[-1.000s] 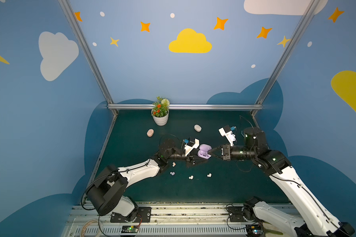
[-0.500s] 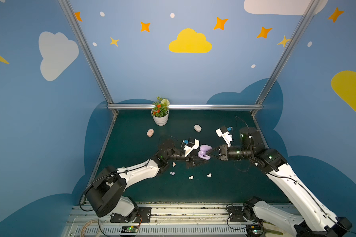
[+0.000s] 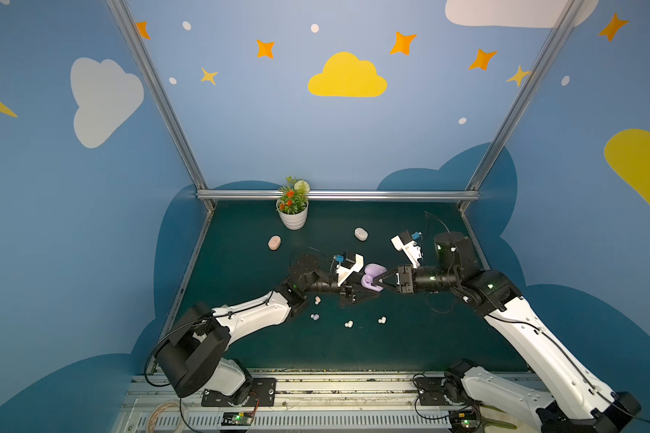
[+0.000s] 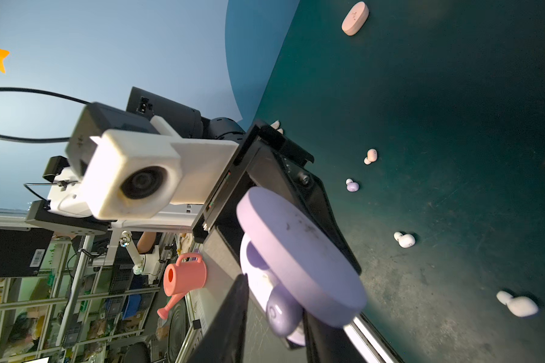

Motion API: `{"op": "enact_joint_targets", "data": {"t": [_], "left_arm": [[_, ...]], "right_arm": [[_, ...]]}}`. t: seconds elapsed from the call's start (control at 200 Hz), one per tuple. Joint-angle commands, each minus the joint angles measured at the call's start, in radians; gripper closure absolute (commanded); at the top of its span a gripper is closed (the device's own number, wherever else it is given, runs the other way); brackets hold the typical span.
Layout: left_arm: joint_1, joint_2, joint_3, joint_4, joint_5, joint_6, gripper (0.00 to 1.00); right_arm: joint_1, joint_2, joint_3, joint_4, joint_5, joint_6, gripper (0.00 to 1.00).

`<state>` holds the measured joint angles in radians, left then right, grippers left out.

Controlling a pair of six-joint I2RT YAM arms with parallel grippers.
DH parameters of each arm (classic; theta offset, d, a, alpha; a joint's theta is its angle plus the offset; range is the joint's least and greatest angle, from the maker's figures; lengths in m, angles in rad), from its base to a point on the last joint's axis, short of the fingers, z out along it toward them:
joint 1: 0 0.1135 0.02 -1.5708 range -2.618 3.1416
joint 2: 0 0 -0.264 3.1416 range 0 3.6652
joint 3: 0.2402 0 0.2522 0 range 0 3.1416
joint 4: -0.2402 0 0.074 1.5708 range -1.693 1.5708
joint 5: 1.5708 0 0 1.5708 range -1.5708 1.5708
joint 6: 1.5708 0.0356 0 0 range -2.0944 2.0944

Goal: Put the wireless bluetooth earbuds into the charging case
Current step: 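Carry the earbud with the right gripper to the open case held by the left gripper, then open the right gripper to drop the lavender earbud into the case slot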

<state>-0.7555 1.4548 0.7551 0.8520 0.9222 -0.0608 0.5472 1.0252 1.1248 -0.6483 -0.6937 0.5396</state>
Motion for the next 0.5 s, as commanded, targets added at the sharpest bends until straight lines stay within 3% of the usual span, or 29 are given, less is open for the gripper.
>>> {"op": "enact_joint_targets", "data": {"t": [0.0,0.496], "left_arm": [[-0.007,-0.033,0.007,0.044,0.009,0.007,0.79],[-0.013,-0.025,0.005,0.036,0.005,0.007,0.79]], "right_arm": [[0.003,0.016,0.037,-0.053,0.053,-0.024,0.62],[0.009,0.010,0.082,-0.109,0.134,-0.041,0.40]]}}
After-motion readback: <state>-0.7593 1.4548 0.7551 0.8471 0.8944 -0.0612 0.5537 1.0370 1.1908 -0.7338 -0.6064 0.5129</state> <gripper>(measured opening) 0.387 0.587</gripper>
